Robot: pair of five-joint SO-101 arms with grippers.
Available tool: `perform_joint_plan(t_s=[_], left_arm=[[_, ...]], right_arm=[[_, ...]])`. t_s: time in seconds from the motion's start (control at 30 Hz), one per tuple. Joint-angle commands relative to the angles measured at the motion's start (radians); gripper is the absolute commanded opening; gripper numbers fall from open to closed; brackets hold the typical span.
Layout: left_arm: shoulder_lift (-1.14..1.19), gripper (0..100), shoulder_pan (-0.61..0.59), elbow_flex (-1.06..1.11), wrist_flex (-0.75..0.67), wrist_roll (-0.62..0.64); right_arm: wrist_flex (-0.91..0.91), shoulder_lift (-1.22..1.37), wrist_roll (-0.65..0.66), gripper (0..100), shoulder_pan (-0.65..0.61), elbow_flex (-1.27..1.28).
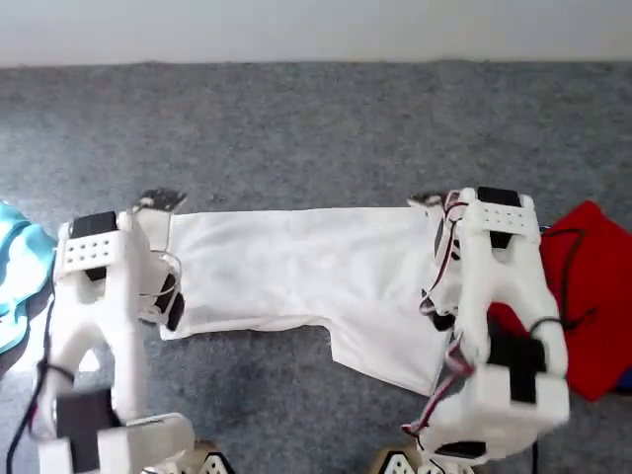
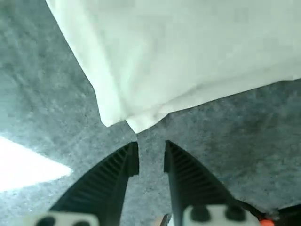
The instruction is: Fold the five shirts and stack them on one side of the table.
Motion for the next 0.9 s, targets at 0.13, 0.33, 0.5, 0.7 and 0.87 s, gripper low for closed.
perform_joint_plan(t_s=[0.13, 0.33, 0.5, 0.7, 0.87], left_arm=[[-0.296, 11, 0.270, -0.082, 0.034, 0.074], [-0.189, 15, 0.505, -0.090, -0.018, 0.152], [-0.061, 15, 0.703, -0.137, -0.072, 0.155], [0.095, 20, 0.899, -0.303, -0.071, 0.157], [0.230, 23, 0.991, -0.414, -0.071, 0.153]], right_arm=[[0.153, -0.504, 0.003, 1.0, 0.024, -0.002], [0.196, -0.786, 0.003, 1.0, 0.163, 0.046], [0.196, -0.961, 0.011, 1.0, 0.338, 0.153], [0.196, -1.141, 0.012, 1.0, 0.493, 0.270], [0.196, -1.251, 0.012, 1.0, 0.512, 0.350]])
